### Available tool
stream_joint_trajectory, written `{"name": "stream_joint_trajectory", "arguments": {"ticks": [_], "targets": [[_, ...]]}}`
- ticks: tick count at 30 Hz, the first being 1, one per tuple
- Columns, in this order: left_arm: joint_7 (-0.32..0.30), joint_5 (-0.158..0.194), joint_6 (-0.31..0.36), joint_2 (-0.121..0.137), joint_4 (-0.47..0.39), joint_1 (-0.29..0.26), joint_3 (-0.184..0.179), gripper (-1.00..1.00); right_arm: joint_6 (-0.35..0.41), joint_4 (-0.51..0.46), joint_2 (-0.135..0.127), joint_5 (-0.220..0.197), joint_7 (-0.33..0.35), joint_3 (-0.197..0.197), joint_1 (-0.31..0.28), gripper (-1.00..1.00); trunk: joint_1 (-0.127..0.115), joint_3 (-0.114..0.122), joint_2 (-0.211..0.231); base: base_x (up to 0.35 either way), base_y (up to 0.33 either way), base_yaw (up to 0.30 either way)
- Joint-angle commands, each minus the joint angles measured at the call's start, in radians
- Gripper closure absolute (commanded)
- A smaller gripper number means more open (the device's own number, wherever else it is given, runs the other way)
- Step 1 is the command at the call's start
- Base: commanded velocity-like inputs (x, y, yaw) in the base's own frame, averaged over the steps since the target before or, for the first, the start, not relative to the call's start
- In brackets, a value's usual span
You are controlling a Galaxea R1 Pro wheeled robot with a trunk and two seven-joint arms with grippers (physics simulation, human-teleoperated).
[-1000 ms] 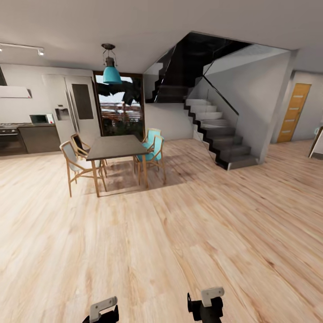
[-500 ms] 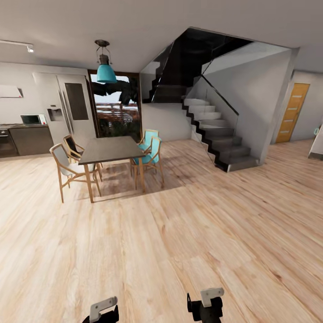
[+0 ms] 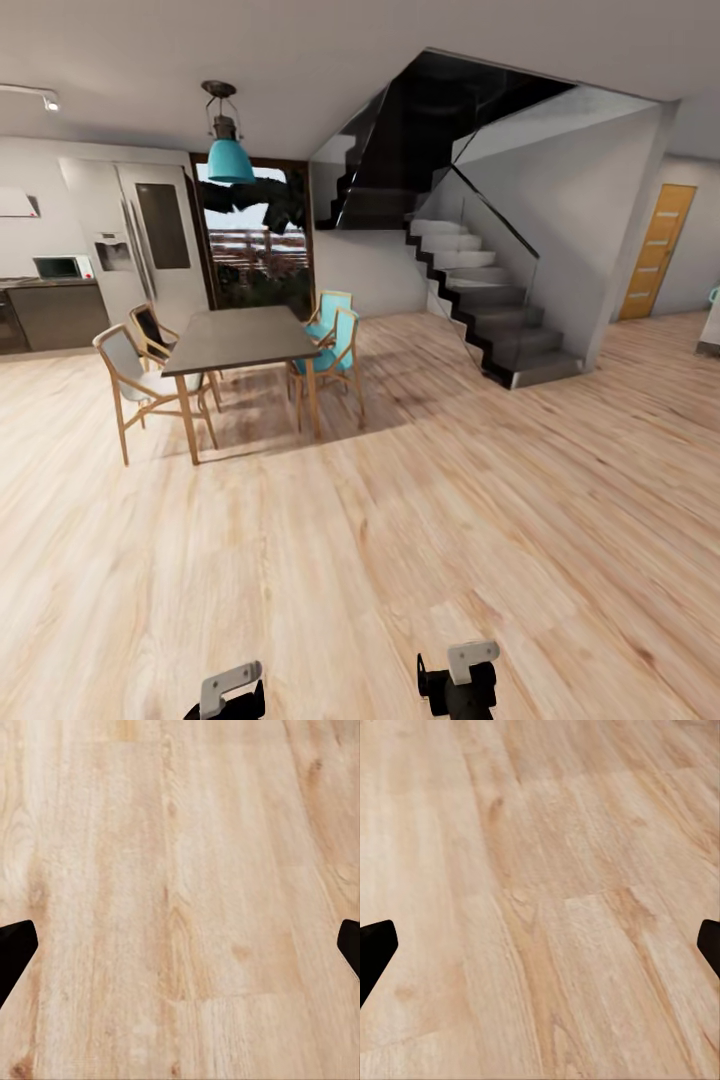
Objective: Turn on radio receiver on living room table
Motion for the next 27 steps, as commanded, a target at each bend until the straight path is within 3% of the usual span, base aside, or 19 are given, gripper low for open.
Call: {"name": "stream_joint_trajectory", "arguments": {"ticks": [1,7,27], "targets": [[0.000,0.000,0.000,0.000,0.000,0.000,0.000,-1.00,0.000,0.000,0.000,0.000,0.000,0.000,0.000,-1.00,0.000,0.000,0.000,0.336,0.000,-0.055],[0.000,0.000,0.000,0.000,0.000,0.000,0.000,-1.00,0.001,0.000,0.000,0.000,0.000,0.000,0.000,-1.00,0.000,0.000,0.000,0.336,0.000,-0.137],[0.000,0.000,0.000,0.000,0.000,0.000,0.000,-1.00,0.002,0.000,0.000,-0.001,0.000,0.000,0.000,-1.00,0.000,0.000,0.000,0.336,0.000,-0.263]]}}
